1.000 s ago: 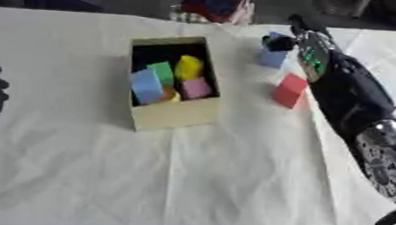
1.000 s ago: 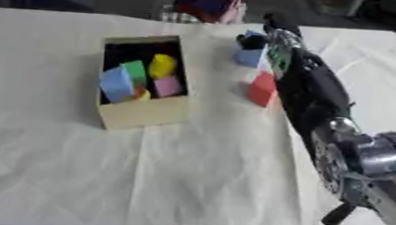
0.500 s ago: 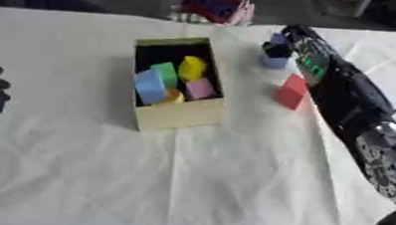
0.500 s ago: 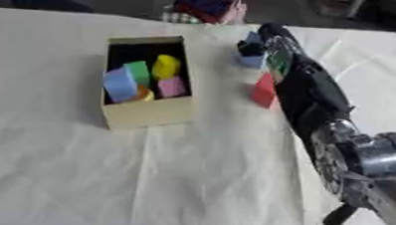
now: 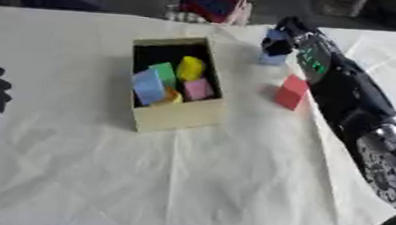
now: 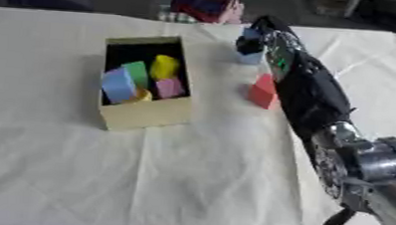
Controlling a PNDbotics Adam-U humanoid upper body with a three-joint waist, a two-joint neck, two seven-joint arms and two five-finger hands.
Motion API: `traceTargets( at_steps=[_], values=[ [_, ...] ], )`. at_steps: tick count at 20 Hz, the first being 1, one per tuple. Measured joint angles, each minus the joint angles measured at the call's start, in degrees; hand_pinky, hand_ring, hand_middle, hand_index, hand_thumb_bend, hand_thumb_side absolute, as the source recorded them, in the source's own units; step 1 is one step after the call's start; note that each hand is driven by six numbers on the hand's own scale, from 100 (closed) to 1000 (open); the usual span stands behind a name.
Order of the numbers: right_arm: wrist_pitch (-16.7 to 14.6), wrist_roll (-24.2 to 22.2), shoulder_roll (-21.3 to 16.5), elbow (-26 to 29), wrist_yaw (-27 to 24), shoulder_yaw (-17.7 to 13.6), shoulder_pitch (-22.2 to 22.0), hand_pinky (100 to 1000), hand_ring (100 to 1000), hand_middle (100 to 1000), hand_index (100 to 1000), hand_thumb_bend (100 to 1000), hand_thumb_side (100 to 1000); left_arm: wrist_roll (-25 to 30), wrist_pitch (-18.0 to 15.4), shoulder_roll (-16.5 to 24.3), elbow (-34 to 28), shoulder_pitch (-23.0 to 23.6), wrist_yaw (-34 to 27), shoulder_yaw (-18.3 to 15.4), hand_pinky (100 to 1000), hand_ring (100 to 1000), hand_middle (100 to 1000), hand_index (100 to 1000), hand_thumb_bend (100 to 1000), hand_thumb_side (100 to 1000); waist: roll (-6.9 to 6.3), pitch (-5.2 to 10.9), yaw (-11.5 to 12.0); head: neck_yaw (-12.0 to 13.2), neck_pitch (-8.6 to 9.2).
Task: Pick up objects on the table and place them in the box.
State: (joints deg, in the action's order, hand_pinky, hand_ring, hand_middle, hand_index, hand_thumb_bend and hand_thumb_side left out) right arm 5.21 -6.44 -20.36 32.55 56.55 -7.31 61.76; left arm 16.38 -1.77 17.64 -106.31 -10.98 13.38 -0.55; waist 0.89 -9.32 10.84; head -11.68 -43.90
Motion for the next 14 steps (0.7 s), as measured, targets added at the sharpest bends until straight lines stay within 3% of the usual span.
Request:
traceTargets(
  at_steps=[7,9,10,14],
  values=[
    [-9.6,-7.2,1.0,12.2,-3.2,5.0,0.3,718,518,494,780,100,237,0.0,0.0,0.0,0.0,0.4,0.0,0.0,845,657,655,841,194,635,0.16,0.01,-0.5,0.2,0.00],
    [-11.1,-10.3,1.1,13.9,-3.0,6.4,0.3,781,688,656,888,163,326,0.0,0.0,0.0,0.0,0.5,0.0,0.0,845,657,655,841,194,635,0.19,0.04,-0.5,0.2,0.00],
    [-11.4,-12.1,1.2,14.1,-2.2,6.8,0.3,830,807,805,955,241,373,0.0,0.0,0.0,0.0,0.5,0.0,0.0,845,657,655,841,195,636,0.21,0.06,-0.5,0.2,0.00],
    [-10.5,-19.3,1.4,11.9,5.4,6.6,0.1,894,924,938,1000,356,409,0.0,0.0,0.0,0.0,0.7,0.0,0.0,845,657,655,841,196,637,0.34,0.06,-0.3,0.3,0.00]
  ],
)
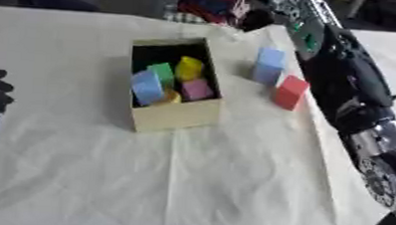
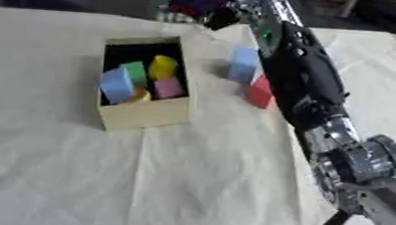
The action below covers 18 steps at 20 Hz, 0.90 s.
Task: Pick up objects on the table and place them in the box.
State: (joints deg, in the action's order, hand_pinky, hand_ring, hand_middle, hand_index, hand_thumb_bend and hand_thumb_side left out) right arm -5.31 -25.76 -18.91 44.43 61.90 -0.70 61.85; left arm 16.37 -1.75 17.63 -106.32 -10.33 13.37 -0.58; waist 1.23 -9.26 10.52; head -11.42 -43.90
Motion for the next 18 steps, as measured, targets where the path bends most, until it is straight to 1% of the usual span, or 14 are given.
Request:
traceTargets(
  at_steps=[3,6,11,16,18],
  values=[
    [2.1,-2.5,-0.1,-3.0,5.6,-1.8,-0.6,913,949,955,1000,380,403,0.0,0.0,0.0,0.0,0.2,0.0,-0.1,846,657,656,841,197,640,0.14,0.00,-0.2,0.2,0.00],
    [3.6,-3.6,-1.0,-5.8,8.6,-3.7,-0.9,924,961,954,1000,389,392,0.0,0.1,0.0,0.0,0.3,0.0,-0.3,846,658,656,841,195,642,0.31,0.00,-0.4,0.4,0.00],
    [3.9,-6.0,-2.2,-8.3,9.8,-4.9,-0.8,936,977,957,1000,390,377,0.1,0.2,0.0,0.0,0.3,0.2,-0.3,847,659,657,842,194,643,0.31,0.00,-0.7,0.7,0.00],
    [4.0,-8.9,-2.6,-9.9,10.8,-5.3,-0.7,929,966,938,1000,378,378,0.2,0.2,0.0,0.0,0.3,0.3,-0.3,847,660,658,842,192,643,0.31,0.00,-0.7,0.7,0.00],
    [4.2,-9.4,-2.6,-10.6,10.9,-5.5,-0.8,914,946,921,999,376,457,0.2,0.2,0.0,0.0,0.3,0.3,-0.3,848,660,658,842,191,643,0.31,0.00,-0.7,0.7,0.00]
  ],
)
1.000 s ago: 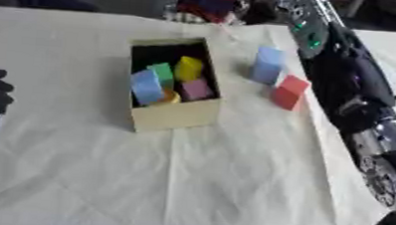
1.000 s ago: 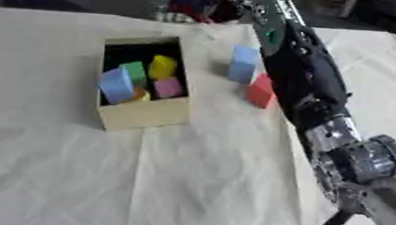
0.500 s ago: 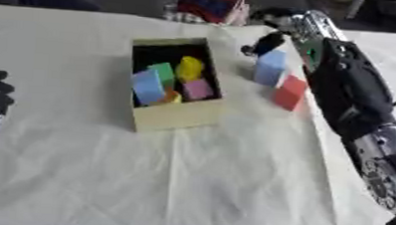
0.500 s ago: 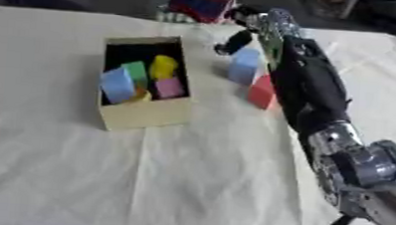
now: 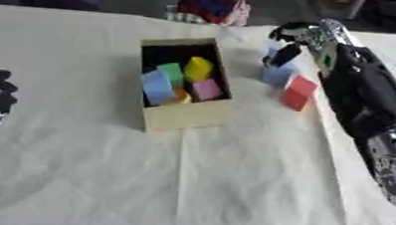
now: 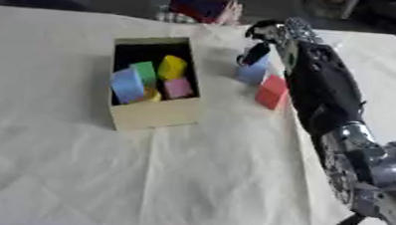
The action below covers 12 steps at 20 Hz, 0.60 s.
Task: Pick up objects on the table and place them in the box.
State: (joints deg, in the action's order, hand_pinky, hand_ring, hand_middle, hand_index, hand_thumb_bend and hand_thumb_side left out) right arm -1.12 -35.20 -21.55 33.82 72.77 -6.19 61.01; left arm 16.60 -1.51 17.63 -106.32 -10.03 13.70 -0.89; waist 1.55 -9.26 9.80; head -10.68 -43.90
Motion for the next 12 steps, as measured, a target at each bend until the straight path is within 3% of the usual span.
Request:
traceTargets(
  at_steps=[5,12],
  values=[
    [0.9,1.7,0.0,-0.9,-3.3,-1.2,-0.5,897,922,913,993,402,558,0.0,0.0,0.0,0.0,0.0,0.0,0.0,848,660,658,842,186,644,0.00,0.00,-0.2,0.2,0.00],
    [-0.5,2.2,-0.6,-2.1,-12.2,-1.0,-1.0,923,951,944,1000,422,521,0.0,0.0,0.0,0.0,0.0,0.0,-0.1,849,661,658,842,184,645,0.00,0.00,-0.3,0.2,0.00]
  ],
)
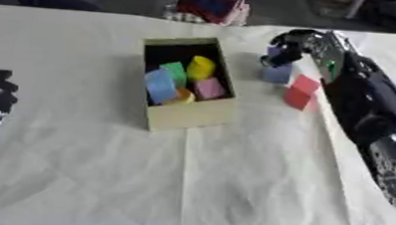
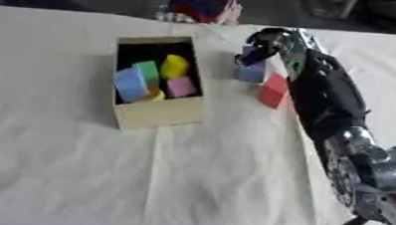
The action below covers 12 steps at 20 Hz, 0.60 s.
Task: Pick up objects on the table and place them in the box.
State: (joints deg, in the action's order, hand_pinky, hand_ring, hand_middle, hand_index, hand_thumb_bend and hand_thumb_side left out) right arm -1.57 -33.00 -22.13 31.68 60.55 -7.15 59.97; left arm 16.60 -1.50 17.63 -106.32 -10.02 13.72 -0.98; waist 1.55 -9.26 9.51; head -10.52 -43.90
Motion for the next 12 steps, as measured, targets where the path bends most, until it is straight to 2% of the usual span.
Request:
traceTargets(
  at_steps=[4,5,6,7,8,9,10,11,12],
  values=[
    [-1.1,-2.7,-0.6,-0.4,-1.2,0.8,0.0,934,963,954,1000,422,470,0.0,0.0,0.0,0.0,0.0,0.0,-0.1,849,661,658,842,183,646,0.00,0.00,0.0,0.0,0.00],
    [-1.2,-3.4,-0.7,-0.5,-1.2,1.0,0.0,929,958,947,1000,385,414,0.0,0.0,0.0,0.0,0.0,0.0,-0.2,849,661,658,842,183,646,0.00,0.00,0.0,0.0,0.00],
    [-1.4,-4.0,-0.8,-0.5,-1.1,1.1,0.0,926,954,942,1000,377,404,0.0,0.0,0.0,0.0,0.0,0.0,-0.2,849,661,658,842,183,646,0.00,0.00,0.0,0.0,0.00],
    [-1.5,-4.5,-0.9,-0.5,-1.0,1.2,0.0,896,903,881,981,321,340,0.0,0.0,0.0,0.0,0.1,0.0,-0.2,849,661,659,842,183,646,0.00,0.00,-0.1,0.0,0.00],
    [-1.5,-4.8,-1.0,-0.5,-0.8,1.2,0.0,879,872,844,968,296,314,0.0,0.0,0.0,0.0,0.1,0.0,-0.2,849,661,659,842,183,646,0.00,0.00,-0.1,0.0,0.00],
    [-1.5,-4.9,-1.1,-0.5,-0.6,1.2,0.0,825,778,746,917,237,257,0.0,0.0,0.0,0.0,0.2,0.0,-0.2,849,661,659,842,182,646,0.00,0.01,-0.1,0.0,0.00],
    [-1.4,-4.8,-1.2,-0.5,-0.6,1.1,0.0,810,754,722,904,225,246,0.0,0.0,0.0,0.0,0.2,0.0,-0.2,849,661,659,842,182,646,0.00,0.01,-0.1,0.0,0.00],
    [-1.2,-4.4,-1.3,-0.5,-0.6,1.0,0.0,756,651,635,861,187,221,0.0,0.0,0.0,0.0,0.2,0.0,-0.2,849,661,658,842,181,646,0.00,0.01,-0.1,0.0,0.00],
    [-1.0,-3.7,-1.3,-0.4,-0.7,0.7,-0.1,741,612,610,846,177,211,0.0,0.0,0.0,0.0,0.2,0.0,-0.2,849,661,658,842,182,647,0.00,0.01,-0.1,0.1,0.00]
  ],
)
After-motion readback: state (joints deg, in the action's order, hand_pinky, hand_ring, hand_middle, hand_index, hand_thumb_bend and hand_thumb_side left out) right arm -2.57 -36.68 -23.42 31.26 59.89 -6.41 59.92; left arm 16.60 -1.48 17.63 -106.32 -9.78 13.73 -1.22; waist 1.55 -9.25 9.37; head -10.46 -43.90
